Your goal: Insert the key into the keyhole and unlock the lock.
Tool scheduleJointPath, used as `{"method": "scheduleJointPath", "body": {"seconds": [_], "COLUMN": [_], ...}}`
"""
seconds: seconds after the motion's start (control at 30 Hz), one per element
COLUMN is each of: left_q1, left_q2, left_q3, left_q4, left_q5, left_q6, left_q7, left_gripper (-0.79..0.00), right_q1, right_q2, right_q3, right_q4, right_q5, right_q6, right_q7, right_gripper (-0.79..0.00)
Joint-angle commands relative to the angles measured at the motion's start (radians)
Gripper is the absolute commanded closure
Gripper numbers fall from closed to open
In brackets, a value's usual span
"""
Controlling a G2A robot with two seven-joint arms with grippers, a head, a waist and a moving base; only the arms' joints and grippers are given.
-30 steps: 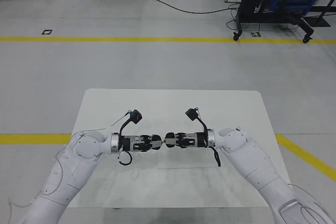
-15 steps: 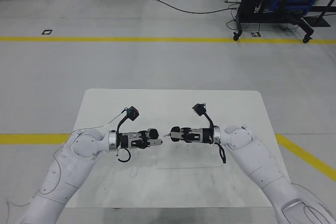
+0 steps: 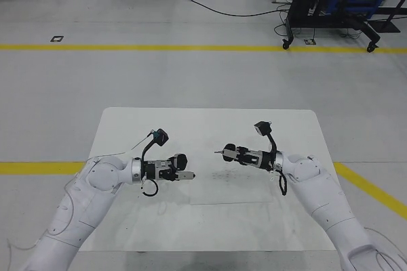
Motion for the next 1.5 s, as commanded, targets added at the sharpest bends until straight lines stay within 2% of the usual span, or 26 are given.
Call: {"method": "scheduleJointPath", "body": {"seconds": [0.0,1.23,1.33,1.47], "left_q1": [0.0,0.0,0.014,0.094], "left_q2": [0.0,0.0,0.014,0.052], "left_q3": [0.0,0.0,-0.068,-0.232], "left_q4": [0.0,0.0,-0.031,-0.141], "left_q5": [0.0,0.0,0.053,0.183], "left_q6": [0.0,0.0,0.001,0.027], "left_q7": [0.0,0.0,0.071,0.126], "left_gripper": [-0.785,-0.785,-0.785,-0.785], "right_q1": [0.0,0.0,0.0,0.0], "right_q2": [0.0,0.0,0.0,0.0], "right_q3": [0.0,0.0,0.0,0.0], "right_q4": [0.0,0.0,0.0,0.0], "right_q5": [0.0,0.0,0.0,0.0], "right_q6": [0.0,0.0,0.0,0.0], "right_q7": [0.0,0.0,0.0,0.0], "right_gripper": [0.0,0.0,0.0,0.0]}}
